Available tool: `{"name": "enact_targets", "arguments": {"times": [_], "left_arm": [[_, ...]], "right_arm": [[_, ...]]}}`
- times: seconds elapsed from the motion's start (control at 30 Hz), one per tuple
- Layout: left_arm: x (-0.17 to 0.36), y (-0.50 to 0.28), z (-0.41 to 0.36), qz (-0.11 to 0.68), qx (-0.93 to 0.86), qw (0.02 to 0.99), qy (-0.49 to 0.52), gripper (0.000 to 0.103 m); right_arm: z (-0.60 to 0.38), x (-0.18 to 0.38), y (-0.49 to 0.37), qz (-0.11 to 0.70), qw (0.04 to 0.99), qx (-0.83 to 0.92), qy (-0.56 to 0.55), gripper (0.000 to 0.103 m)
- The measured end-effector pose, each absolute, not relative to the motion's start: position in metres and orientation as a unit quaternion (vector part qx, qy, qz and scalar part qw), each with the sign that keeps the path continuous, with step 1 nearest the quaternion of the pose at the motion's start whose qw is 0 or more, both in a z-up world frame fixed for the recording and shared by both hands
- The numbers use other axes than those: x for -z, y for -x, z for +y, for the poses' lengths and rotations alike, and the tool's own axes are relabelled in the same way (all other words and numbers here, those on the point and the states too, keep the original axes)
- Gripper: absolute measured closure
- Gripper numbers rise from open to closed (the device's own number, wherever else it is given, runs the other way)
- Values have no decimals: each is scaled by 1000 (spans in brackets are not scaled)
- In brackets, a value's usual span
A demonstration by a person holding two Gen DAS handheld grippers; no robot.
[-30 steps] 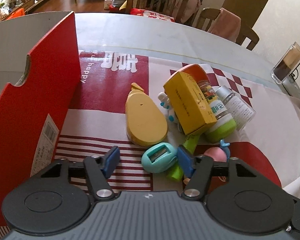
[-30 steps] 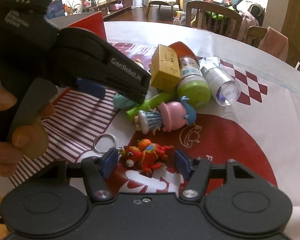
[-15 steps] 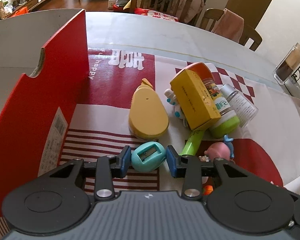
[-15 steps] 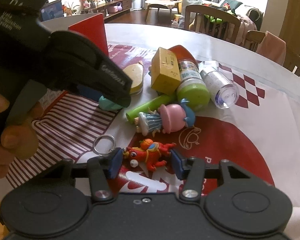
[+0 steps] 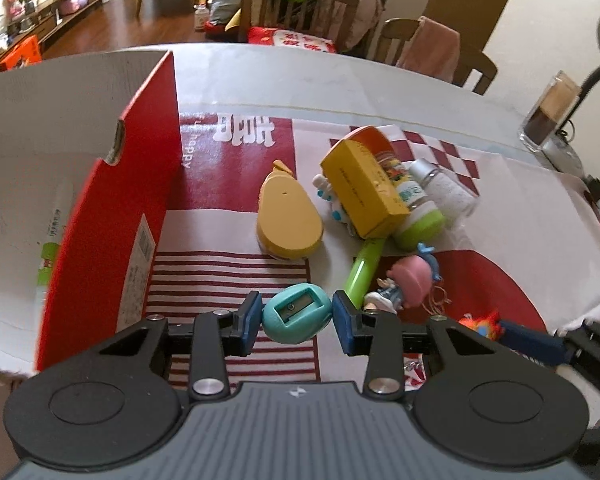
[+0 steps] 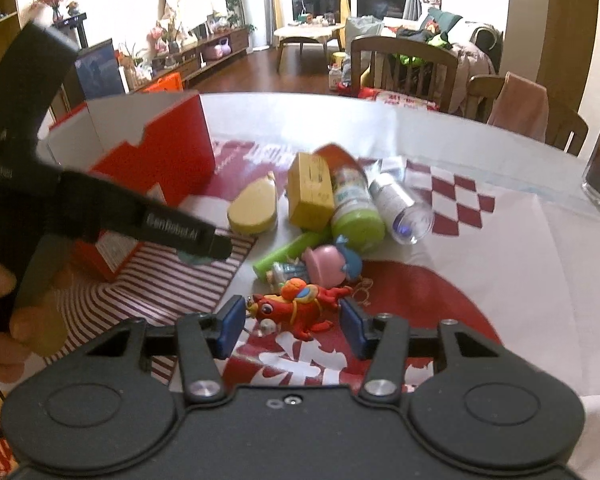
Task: Organize rigid objects
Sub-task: 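Grasp the teal sharpener with the left gripper while the right gripper grasps the red toy keychain, then carry the sharpener and keychain into the shoebox and open both grippers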
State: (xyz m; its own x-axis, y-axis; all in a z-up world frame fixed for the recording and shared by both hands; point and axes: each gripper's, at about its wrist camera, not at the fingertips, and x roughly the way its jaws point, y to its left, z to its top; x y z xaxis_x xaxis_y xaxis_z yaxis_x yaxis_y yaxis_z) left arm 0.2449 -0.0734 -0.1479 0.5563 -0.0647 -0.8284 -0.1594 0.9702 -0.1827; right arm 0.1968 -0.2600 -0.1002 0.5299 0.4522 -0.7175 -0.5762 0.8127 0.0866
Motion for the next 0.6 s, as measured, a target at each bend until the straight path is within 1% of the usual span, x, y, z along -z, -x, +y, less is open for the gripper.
{"name": "enact_targets", "arguments": {"times": [0.33, 0.6], "left_arm": [[101, -224, -72, 449, 8, 889, 88, 66], [67, -216, -43, 432, 17, 898, 84, 66]], "right_arm": [[-254, 53, -187, 370, 875, -300, 85, 52], [-231, 21, -184, 364, 874, -306, 100, 52]]}}
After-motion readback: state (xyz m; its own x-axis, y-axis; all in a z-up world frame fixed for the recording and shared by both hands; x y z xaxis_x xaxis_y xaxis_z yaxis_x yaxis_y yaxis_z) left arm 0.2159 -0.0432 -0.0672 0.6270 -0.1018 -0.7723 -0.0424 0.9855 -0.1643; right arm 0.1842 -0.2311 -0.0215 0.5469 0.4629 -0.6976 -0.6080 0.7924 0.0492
